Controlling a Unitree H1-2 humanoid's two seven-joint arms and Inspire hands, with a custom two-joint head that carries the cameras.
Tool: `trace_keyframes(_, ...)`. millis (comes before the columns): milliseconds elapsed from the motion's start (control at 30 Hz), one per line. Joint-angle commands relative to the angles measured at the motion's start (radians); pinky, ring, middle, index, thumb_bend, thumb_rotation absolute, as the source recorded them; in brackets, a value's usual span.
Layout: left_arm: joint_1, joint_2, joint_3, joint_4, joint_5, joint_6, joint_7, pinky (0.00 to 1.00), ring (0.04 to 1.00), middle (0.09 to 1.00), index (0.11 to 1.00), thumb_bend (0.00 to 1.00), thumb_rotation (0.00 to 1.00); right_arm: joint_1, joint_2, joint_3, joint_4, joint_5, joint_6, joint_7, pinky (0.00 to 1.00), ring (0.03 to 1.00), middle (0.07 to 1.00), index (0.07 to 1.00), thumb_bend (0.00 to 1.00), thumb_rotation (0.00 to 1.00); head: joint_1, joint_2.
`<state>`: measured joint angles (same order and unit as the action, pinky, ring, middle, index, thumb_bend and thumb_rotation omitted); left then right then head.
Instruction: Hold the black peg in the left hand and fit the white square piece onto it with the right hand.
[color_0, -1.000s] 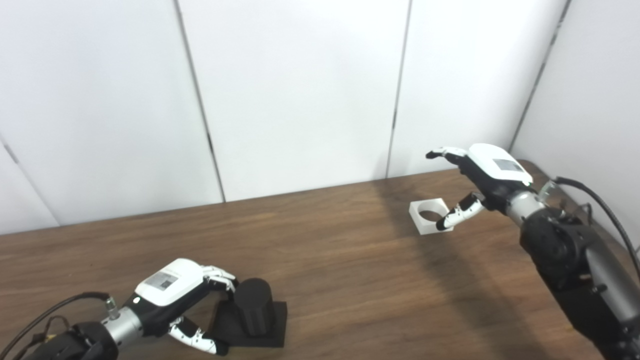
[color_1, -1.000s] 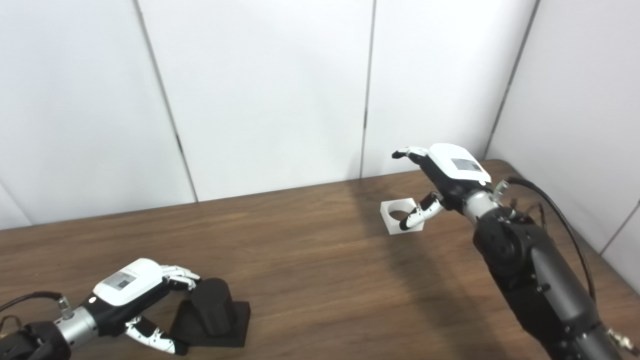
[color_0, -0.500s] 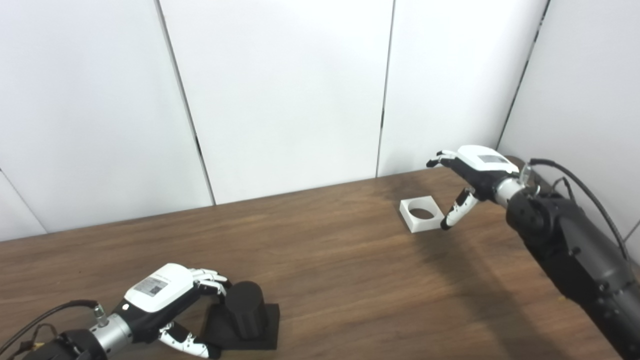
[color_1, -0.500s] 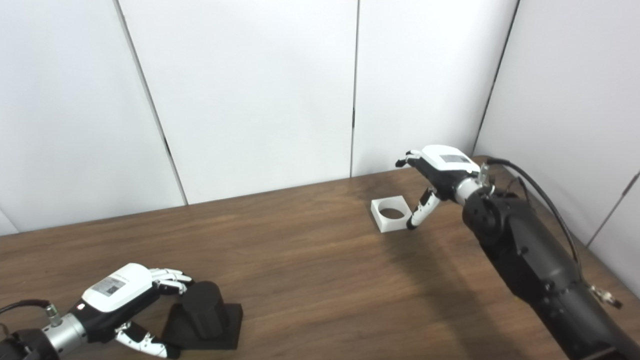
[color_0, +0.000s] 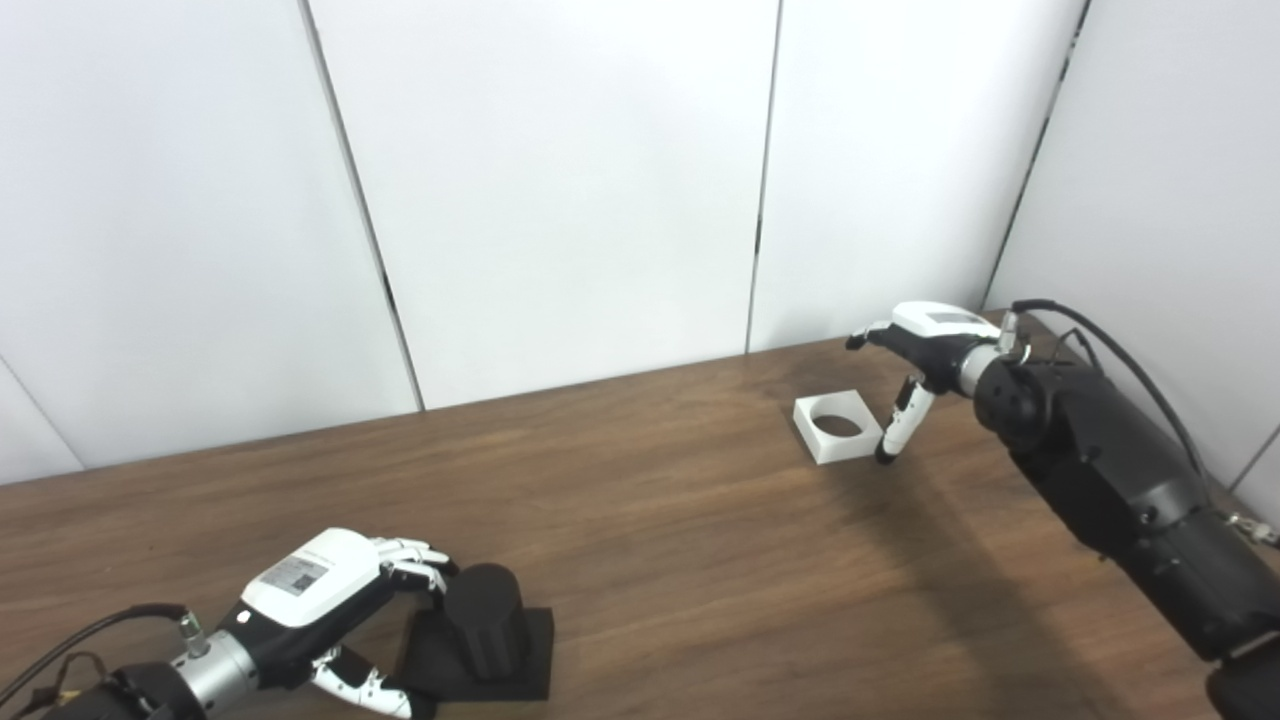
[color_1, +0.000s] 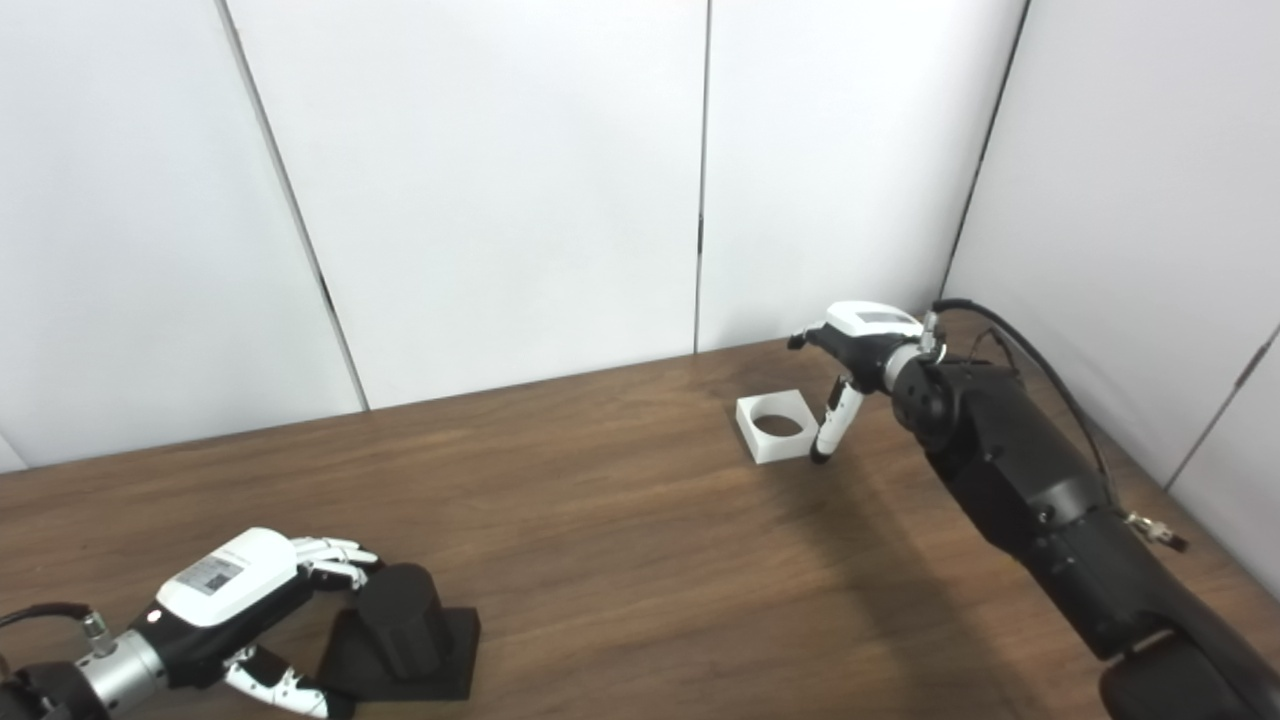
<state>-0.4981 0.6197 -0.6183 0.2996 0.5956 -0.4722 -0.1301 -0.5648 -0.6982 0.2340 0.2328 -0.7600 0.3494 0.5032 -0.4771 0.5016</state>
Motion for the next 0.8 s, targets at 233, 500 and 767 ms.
trace_keyframes(233,0.050,0.034,-0.042,0.014,0.048,0.003,-0.072,0.79,0.836,0.808,0.488,0.52,0.06,-0.075,0.021,0.030,0.062,-0.011,-0.008,-0.061,0.78,0.906,0.944,0.889,0.92,0.15,0.012,0.008)
trace_keyframes(500,0.052,0.045,-0.036,-0.005,0.040,0.003,-0.066,0.77,0.831,0.806,0.488,0.52,0.06,-0.097,0.042,0.058,0.128,-0.014,-0.027,-0.081,0.77,0.907,0.944,0.888,0.91,0.16,0.024,0.012)
trace_keyframes(767,0.063,0.048,-0.012,-0.030,0.027,0.003,-0.090,0.76,0.828,0.800,0.488,0.52,0.06,-0.121,0.064,0.091,0.186,-0.008,-0.039,-0.117,0.77,0.900,0.941,0.879,0.88,0.16,0.030,0.019)
